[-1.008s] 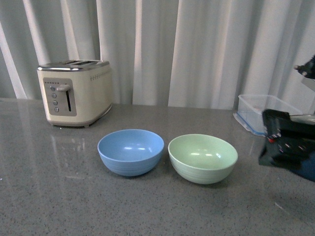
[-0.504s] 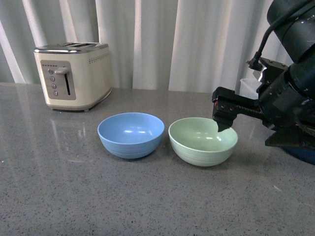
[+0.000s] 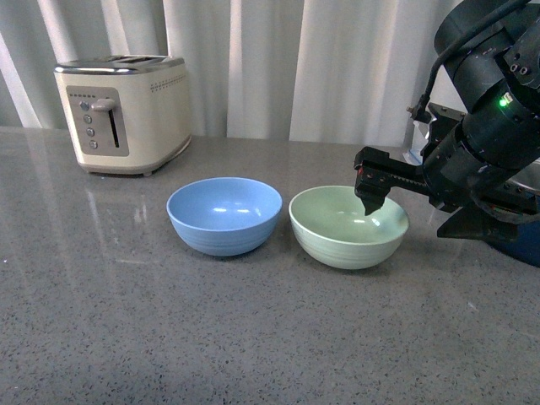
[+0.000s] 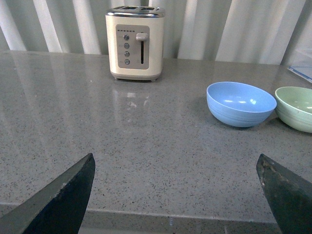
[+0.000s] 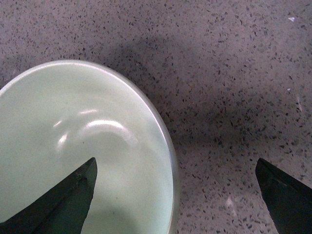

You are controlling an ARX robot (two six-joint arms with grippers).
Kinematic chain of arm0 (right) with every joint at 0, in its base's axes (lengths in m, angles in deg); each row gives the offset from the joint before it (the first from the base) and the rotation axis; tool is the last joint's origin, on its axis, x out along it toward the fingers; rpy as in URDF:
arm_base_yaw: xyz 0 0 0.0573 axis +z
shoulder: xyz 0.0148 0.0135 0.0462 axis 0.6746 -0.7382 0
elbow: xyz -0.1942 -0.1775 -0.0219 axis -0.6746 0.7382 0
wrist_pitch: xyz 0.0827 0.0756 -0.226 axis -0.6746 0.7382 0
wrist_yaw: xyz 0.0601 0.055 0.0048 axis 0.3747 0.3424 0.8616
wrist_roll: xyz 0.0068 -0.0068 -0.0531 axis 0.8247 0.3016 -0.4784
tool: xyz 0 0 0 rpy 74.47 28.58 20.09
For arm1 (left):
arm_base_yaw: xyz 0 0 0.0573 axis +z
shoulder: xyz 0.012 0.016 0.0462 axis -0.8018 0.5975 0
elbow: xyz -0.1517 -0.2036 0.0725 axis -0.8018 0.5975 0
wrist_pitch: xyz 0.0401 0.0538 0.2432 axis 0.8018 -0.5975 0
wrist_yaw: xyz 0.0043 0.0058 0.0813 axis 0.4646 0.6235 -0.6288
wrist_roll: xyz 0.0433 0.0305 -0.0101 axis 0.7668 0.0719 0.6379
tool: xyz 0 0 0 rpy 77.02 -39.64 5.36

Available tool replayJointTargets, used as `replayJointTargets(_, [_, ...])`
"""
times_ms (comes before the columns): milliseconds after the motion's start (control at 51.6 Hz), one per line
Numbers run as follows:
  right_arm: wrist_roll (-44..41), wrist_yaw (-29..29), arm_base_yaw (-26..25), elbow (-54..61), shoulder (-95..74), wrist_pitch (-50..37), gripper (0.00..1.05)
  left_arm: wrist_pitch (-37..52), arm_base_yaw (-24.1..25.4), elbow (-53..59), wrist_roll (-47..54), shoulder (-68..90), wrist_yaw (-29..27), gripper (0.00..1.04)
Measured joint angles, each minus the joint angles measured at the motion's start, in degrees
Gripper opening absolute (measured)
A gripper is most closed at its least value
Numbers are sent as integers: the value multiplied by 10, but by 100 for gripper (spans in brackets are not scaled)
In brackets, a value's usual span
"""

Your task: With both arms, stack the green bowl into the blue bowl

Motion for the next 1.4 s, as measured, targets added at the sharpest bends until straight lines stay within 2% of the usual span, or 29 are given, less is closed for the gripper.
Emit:
replayJointTargets(252, [-18,12,-3,-28,-30,4,94,0,0,0,0,0,0,98])
replayJointTargets(950, [-27,21,-11,-24,-40,-19,1,0,0,0,0,0,0,98])
replayJointTargets(1396, [-52,23,-31,-25,-19,-20,1,0,0,0,0,0,0,98])
